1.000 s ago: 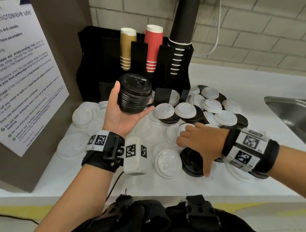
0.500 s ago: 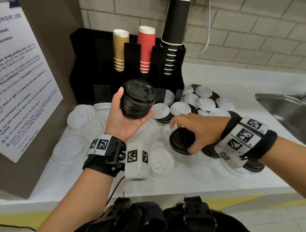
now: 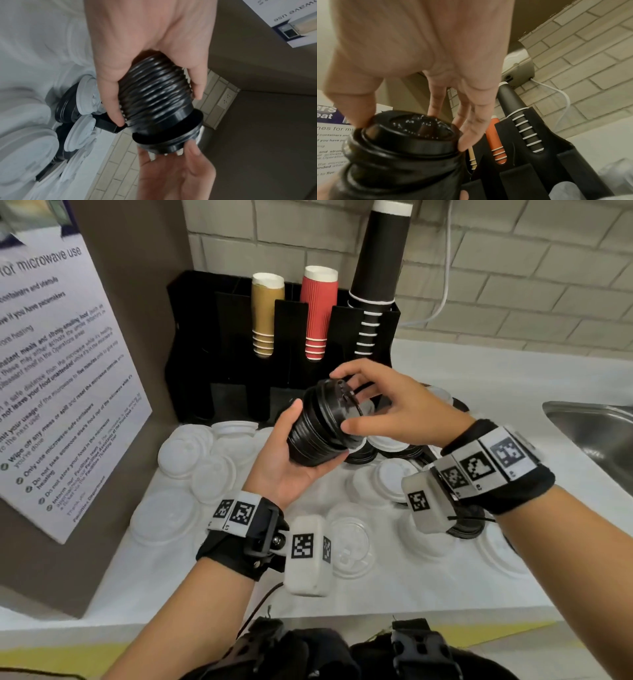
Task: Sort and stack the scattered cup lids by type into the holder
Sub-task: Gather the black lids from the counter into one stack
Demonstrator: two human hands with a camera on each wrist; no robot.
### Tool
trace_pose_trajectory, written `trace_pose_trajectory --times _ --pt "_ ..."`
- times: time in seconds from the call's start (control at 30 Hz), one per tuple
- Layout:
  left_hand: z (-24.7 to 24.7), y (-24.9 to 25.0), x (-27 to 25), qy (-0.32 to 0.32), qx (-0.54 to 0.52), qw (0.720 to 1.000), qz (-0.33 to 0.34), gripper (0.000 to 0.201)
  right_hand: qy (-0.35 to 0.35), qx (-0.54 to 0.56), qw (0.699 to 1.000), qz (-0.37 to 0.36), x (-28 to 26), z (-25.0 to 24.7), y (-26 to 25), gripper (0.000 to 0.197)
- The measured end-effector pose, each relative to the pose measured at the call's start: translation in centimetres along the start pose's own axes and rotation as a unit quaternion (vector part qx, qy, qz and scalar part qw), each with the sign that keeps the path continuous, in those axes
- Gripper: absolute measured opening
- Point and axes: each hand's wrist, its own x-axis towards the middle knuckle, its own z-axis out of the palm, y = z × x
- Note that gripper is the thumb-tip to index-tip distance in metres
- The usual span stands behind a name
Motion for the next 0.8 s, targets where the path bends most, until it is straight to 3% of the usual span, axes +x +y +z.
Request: trace_pose_trajectory --times 0.2,0.37,0.6,0.67,0.73,0.8 --pt "-0.3 0.5 -0.5 -0.01 0.028 1.0 -0.003 0.07 -0.033 -0.052 0.998 -0.014 0.9 0.6 -0.4 0.06" --pt "-0.5 0.4 -0.7 -0.001 0.006 1.0 0.008 0.058 -0.003 -0.049 0.999 -0.014 1.0 1.7 -0.8 0.062" --pt "-0.7 0.3 -0.7 -0.002 -0.007 1.0 0.011 0.058 -0.022 -0.064 0.998 -0.002 1.6 1.9 -0.6 0.066" --pt "-0.9 0.4 -0.6 -0.003 -0.016 1.0 0.014 0.059 0.017 -0.015 0.999 0.028 1.9 1.5 0.1 0.056" --pt "-1.3 0.7 -0.6 -0.003 -0.039 0.999 0.016 0.063 0.074 -0.007 0.994 0.076 2.6 0.7 1.3 0.027" --pt "-1.8 1.2 -0.6 -0.005 -0.055 0.998 0.022 0.066 0.024 -0.137 0.979 0.146 3.1 0.0 3.0 0.013"
